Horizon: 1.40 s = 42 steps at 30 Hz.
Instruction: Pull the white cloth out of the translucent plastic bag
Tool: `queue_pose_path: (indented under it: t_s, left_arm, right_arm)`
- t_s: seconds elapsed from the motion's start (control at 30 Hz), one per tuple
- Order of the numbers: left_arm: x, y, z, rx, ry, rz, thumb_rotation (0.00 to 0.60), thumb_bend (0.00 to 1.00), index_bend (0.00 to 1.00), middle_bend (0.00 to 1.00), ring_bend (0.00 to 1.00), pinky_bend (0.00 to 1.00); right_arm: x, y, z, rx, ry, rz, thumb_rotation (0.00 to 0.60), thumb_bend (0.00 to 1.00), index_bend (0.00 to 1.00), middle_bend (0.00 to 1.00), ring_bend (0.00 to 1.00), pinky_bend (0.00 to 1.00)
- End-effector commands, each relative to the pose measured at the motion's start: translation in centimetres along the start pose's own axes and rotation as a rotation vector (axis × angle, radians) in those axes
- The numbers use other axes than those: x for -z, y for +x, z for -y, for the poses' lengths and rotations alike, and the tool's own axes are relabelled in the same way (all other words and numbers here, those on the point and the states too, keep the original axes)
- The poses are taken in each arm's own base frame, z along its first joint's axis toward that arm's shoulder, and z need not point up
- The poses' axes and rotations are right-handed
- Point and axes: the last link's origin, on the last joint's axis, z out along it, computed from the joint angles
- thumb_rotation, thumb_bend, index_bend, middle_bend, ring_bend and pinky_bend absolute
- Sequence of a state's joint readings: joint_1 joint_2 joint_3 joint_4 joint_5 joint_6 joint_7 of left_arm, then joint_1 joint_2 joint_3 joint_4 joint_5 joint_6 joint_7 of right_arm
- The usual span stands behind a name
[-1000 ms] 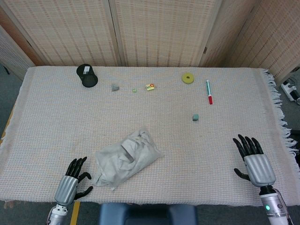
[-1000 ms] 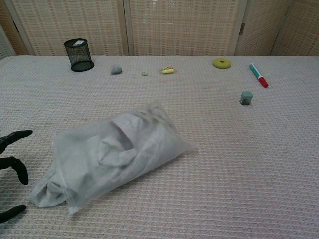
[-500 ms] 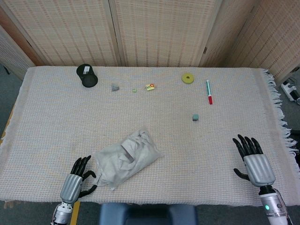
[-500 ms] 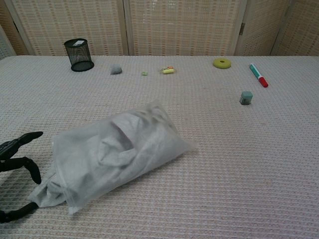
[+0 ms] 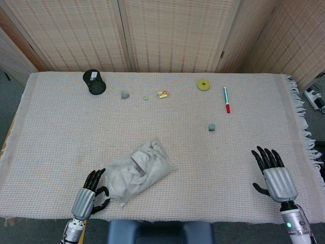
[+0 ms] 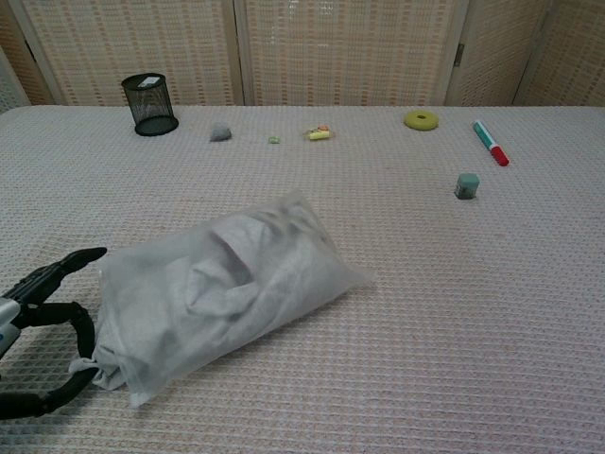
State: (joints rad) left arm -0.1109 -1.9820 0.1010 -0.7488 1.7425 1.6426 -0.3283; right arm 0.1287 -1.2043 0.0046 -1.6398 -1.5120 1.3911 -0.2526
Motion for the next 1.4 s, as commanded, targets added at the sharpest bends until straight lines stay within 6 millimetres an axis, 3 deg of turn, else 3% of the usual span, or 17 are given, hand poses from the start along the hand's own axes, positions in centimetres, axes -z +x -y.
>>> queue_pose_path:
  t_s: [0.03,0.23,0.4,0.63,0.83,1.03,1.4]
  left_arm:
    - [0.0,0.0,0.0,0.0,-0.004,-0.004,0.599,0.48,0.71,0.1,0.0,0.0]
    - [0.5,0.5,0.0,-0.002,-0.022,-0.011,0.6,0.52,0.77,0.12,0.0,0.0]
    - [1.1,1.5,0.0,-0.008,-0.046,-0.006,0.6,0.51,0.77,0.12,0.0,0.0]
    - [0.9,1.8,-0.1,-0.018,-0.051,0.003,0.6,0.51,0.77,0.13,0.0,0.0]
    - [0.3,2.5,0.4,-0.013,-0.031,-0.032,0.6,0.51,0.77,0.13,0.0,0.0]
    - [0.2,3.4,0.5,0.03,-0.028,-0.059,0.6,0.5,0.77,0.13,0.0,0.0]
    - [-0.1,3.4,-0.3,0.051,-0.039,-0.063,0.6,0.49,0.77,0.13,0.0,0.0]
  right_arm:
    - [0.0,0.0,0.0,0.001,0.001,0.0,0.6,0.13,0.0,0.0,0.0,0.0]
    - [-0.1,-0.6,0.7,0.01,0.032,0.016,0.6,0.13,0.0,0.0,0.0,0.0]
    - [-1.8,-2.3,3.0,-0.067,0.145,0.019,0.6,0.16,0.01,0.0,0.0,0.0]
    - [-4.6,-4.4,7.7,-0.175,0.258,-0.018,0.6,0.26,0.3,0.0,0.0,0.0]
    - [-6.4,-6.3,11.4,-0.236,0.272,-0.002,0.6,0.29,0.44,0.01,0.0,0.0]
    - [-7.9,-7.9,12.5,-0.29,0.298,-0.006,0.6,0.29,0.49,0.04,0.0,0.0]
    - [-10.7,-9.5,15.1,-0.424,0.35,0.001,0.6,0.29,0.5,0.06,0.0,0.0]
